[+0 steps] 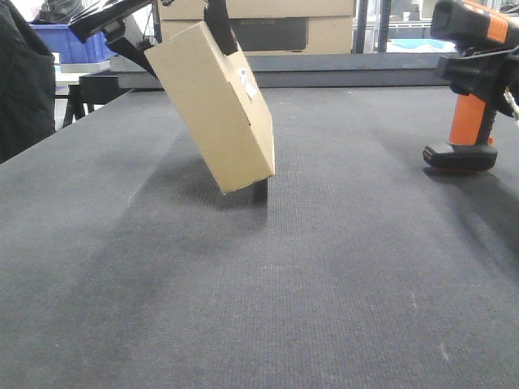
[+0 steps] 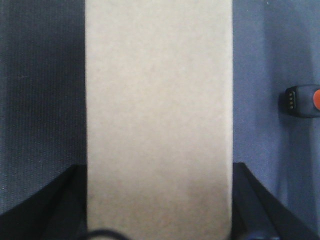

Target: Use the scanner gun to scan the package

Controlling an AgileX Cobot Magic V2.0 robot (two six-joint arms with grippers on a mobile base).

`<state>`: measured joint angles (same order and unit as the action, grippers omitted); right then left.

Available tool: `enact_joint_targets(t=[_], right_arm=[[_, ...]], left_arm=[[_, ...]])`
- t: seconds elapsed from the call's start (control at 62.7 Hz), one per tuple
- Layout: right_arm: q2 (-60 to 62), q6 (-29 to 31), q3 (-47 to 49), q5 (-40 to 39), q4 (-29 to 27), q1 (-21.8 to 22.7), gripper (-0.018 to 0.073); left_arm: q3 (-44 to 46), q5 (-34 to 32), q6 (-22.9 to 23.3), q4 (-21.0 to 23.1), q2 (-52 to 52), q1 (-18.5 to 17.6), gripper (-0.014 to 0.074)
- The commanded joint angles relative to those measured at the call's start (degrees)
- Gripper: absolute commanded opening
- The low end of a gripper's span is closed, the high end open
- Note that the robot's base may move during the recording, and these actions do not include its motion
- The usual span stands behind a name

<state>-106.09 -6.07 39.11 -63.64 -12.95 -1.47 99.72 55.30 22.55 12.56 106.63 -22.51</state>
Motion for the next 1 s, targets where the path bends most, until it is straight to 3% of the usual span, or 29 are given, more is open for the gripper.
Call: enact_joint_targets(t=[0.0, 0.287, 0.622, 0.988], right_arm=[[0.4, -0.2, 0.4, -3.3, 0.5, 0.1, -0.004], [0.4, -0.2, 0.4, -2.7, 0.5, 0.1, 0.0333], [0.4, -0.2, 0.4, 0.7, 0.5, 0.1, 0.0557], [0.9, -0.2, -0.8, 3.4, 1.6, 0.1, 0.0561]], left_arm=[[0.2, -0.7, 0.0, 0.4, -0.3, -0.2, -0.0111], [0.2, -0.7, 0.0, 0.4, -0.3, -0.2, -0.0111], [0.2, -0.7, 0.0, 1.3, -0.3, -0.2, -0.0111], [0.2, -0.7, 0.0, 1.3, -0.3, -0.2, -0.0111]])
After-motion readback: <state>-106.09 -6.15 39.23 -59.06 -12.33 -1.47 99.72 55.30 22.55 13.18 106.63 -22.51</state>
